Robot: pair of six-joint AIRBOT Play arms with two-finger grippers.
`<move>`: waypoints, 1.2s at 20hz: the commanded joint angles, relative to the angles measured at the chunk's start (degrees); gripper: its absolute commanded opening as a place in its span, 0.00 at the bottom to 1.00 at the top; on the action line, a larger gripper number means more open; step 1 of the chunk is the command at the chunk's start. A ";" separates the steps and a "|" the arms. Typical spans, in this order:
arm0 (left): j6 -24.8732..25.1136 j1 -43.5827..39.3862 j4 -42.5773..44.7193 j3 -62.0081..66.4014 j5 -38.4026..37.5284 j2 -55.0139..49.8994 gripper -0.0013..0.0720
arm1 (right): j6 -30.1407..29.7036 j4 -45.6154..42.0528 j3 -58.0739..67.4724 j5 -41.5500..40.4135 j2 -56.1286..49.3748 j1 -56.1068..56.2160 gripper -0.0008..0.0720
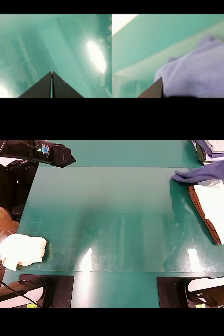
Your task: Fold the shirts.
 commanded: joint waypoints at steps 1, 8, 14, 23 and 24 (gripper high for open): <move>0.04 -0.07 -0.15 -0.02 0.00 0.04 0.05 | -0.87 2.25 6.99 -0.13 0.04 -1.46 0.04; 0.09 -0.07 -0.15 -0.02 -1.86 0.04 0.05 | -5.88 2.25 10.43 2.14 5.05 -4.76 0.04; 0.09 -0.07 -0.17 -0.02 -3.15 0.04 0.05 | -8.92 -5.62 -0.20 10.34 12.09 -11.34 0.04; 0.31 -0.07 -0.17 -0.02 -3.89 0.04 0.05 | -8.50 -20.68 -22.08 19.50 22.75 -23.93 0.36; 0.31 -0.07 -0.17 0.00 -3.87 0.04 0.05 | -8.11 -21.90 -24.24 19.43 24.06 -25.73 0.62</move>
